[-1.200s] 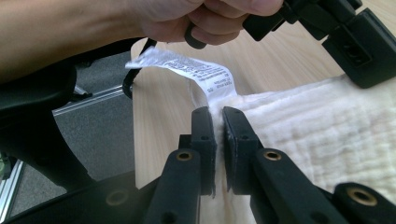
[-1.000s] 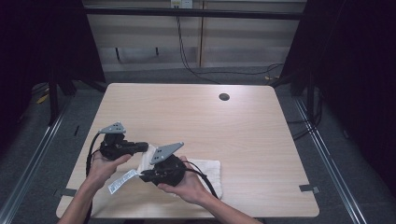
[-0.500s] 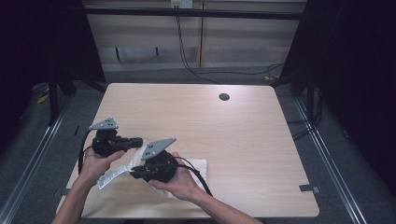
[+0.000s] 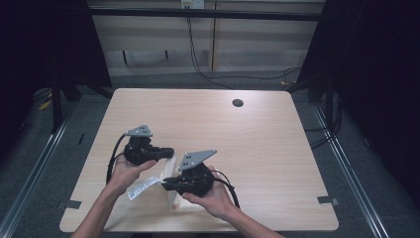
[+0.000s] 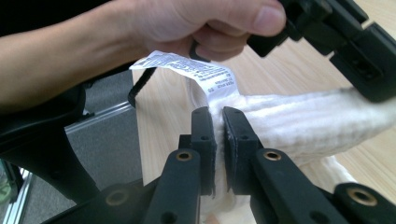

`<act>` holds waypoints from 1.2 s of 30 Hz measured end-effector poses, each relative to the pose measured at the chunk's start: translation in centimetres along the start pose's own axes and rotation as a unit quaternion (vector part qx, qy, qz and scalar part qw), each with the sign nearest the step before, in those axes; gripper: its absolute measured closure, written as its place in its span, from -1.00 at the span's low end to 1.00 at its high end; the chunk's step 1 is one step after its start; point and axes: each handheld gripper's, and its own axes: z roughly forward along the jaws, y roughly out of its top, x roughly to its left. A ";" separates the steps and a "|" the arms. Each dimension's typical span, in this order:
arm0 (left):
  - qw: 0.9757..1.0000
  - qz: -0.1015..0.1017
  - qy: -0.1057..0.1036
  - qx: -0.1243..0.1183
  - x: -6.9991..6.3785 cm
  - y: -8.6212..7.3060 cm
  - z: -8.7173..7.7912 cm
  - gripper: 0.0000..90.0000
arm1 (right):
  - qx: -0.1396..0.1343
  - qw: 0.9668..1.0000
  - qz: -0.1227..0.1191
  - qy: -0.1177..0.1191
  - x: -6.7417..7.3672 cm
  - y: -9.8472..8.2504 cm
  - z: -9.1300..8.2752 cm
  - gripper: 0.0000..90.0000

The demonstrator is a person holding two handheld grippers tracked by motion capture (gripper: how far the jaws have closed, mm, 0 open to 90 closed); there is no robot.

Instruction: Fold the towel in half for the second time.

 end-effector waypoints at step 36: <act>0.994 -0.007 -0.044 0.098 -1.9 -1.4 11.7 0.86 | 0.052 0.994 0.063 -0.070 -2.5 -9.7 -3.9 0.80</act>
